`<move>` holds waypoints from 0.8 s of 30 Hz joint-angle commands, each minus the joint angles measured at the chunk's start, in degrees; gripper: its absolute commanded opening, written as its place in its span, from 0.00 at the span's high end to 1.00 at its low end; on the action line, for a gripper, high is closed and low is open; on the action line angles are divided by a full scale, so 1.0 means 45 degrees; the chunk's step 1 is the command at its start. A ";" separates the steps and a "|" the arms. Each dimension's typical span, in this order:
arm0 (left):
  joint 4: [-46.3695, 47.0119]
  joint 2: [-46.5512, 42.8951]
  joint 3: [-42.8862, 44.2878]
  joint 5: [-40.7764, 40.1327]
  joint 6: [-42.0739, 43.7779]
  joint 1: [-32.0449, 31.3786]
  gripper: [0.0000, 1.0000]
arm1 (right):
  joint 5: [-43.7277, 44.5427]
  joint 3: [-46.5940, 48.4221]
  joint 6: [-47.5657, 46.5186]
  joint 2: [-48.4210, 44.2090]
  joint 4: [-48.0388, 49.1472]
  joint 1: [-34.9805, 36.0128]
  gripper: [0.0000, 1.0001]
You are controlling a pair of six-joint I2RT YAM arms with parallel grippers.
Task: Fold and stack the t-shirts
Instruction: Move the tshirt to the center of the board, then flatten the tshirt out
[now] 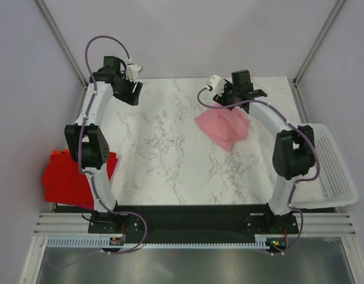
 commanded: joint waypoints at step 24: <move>0.0630 -0.1613 -0.3174 -0.0570 -0.0065 -0.0118 0.33 | -0.3408 -0.6742 -0.9138 -0.3522 -0.4264 0.0715 0.53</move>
